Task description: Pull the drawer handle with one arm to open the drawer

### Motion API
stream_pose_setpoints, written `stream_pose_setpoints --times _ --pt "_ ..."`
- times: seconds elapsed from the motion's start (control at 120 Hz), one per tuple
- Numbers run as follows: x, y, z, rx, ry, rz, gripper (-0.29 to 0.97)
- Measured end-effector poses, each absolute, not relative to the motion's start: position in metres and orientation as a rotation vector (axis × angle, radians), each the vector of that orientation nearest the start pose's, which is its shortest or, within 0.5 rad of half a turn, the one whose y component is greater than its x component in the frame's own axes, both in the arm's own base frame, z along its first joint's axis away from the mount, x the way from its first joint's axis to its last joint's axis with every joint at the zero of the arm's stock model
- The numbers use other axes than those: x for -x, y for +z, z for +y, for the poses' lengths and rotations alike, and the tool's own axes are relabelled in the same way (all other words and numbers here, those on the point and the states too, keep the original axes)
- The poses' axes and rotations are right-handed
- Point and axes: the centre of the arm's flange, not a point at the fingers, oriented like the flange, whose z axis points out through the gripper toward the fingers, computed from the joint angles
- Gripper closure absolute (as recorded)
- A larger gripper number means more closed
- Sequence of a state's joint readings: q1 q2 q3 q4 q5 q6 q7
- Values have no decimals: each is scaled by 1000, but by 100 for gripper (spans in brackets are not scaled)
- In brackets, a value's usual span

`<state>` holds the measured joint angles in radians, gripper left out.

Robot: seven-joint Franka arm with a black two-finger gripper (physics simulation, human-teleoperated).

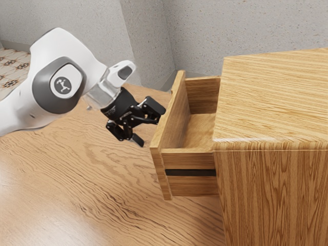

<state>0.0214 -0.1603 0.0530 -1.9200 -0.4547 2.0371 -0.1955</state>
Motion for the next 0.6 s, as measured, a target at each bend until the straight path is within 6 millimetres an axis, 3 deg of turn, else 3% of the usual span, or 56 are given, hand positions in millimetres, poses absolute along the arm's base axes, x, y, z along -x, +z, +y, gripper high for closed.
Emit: stream_pose_setpoints --times 0.283,0.483,0.6 --pt "-517 597 54 3470 -469 -842 0" --pt "-483 621 116 3426 -541 -982 0" --pt "-464 632 141 3369 -506 -964 0"
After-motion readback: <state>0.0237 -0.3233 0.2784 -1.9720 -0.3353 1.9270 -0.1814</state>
